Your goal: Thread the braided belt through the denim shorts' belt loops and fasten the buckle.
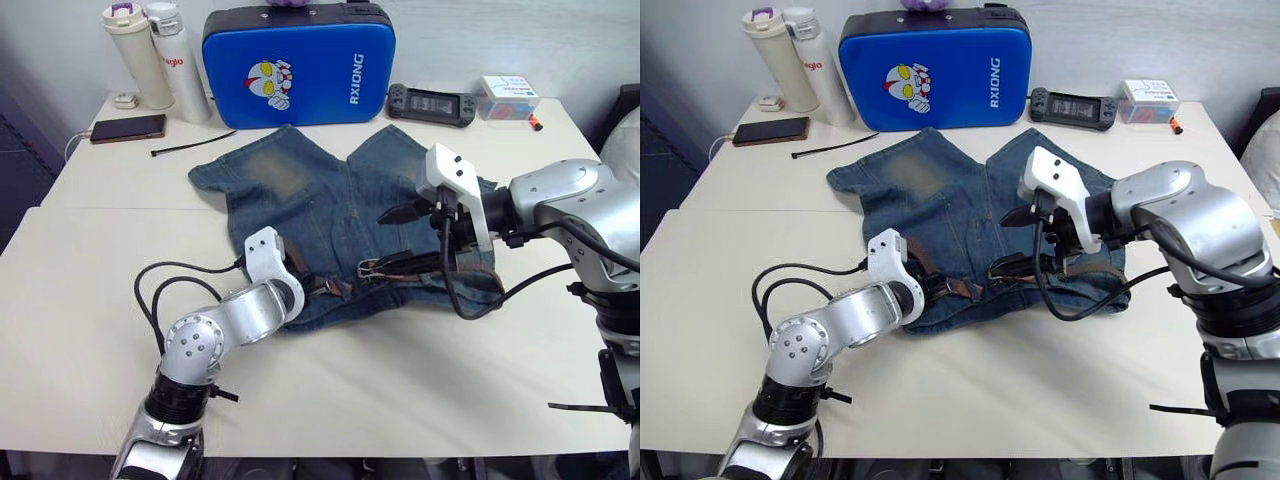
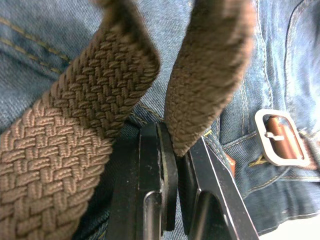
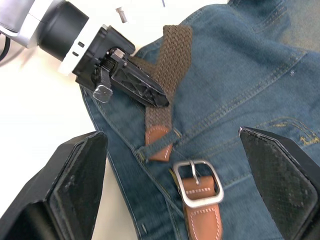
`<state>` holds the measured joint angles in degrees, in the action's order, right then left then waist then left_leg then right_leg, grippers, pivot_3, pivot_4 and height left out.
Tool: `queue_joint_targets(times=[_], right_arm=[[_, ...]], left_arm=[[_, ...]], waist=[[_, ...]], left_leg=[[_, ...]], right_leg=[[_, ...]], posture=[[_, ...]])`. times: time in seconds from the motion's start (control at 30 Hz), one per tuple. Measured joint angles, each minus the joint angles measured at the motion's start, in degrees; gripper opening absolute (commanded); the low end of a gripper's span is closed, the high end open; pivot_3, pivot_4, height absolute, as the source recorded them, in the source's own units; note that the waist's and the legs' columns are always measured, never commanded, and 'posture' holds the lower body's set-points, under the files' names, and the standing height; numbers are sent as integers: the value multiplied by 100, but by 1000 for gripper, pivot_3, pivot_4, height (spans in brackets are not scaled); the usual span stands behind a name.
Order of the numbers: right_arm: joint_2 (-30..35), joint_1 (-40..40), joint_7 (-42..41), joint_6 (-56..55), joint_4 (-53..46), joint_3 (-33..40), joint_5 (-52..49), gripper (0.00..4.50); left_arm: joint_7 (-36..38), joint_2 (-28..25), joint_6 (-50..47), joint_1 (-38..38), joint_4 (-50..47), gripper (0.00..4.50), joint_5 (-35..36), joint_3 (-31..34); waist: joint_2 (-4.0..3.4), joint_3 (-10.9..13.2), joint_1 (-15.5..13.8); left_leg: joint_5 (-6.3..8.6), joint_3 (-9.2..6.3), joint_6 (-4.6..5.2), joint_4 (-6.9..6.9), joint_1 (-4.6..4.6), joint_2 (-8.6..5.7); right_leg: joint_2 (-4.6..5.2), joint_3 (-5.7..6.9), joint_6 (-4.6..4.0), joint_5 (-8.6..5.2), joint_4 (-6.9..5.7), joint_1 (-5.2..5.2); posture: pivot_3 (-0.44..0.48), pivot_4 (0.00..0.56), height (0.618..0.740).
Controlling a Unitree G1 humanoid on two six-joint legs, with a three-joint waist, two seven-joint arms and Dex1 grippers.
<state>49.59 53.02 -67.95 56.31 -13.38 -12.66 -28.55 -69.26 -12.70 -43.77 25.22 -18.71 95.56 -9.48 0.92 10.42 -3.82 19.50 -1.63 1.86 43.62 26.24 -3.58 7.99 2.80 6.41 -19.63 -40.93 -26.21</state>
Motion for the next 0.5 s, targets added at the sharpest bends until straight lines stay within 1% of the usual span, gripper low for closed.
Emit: queue_joint_targets(times=[0.13,0.23,0.3,0.5], right_arm=[[0,0,33,3,0,0,0,4455],[-6,0,80,5,-4,0,0,4455],[-7,0,108,11,-4,0,-2,4455],[-14,-29,177,12,-23,0,-55,4455]], left_arm=[[-20,234,64,14,179,0,166,139],[-47,350,23,197,417,0,241,166],[-25,329,-75,289,505,0,240,165],[5,39,-291,331,522,0,361,199]], waist=[[0,0,-40],[0,0,-68],[0,0,-65],[0,0,-33]], left_leg=[[0,0,1,1,-1,-3],[-4,-8,6,5,-2,-9],[-4,-8,7,2,-4,-14],[-5,-9,8,-2,-7,-13]], right_leg=[[2,0,1,1,2,5],[3,2,4,2,12,18],[4,1,5,3,15,20],[5,1,6,3,15,20]], posture=[[0,150,664],[0,150,664],[0,150,664],[0,150,664]])
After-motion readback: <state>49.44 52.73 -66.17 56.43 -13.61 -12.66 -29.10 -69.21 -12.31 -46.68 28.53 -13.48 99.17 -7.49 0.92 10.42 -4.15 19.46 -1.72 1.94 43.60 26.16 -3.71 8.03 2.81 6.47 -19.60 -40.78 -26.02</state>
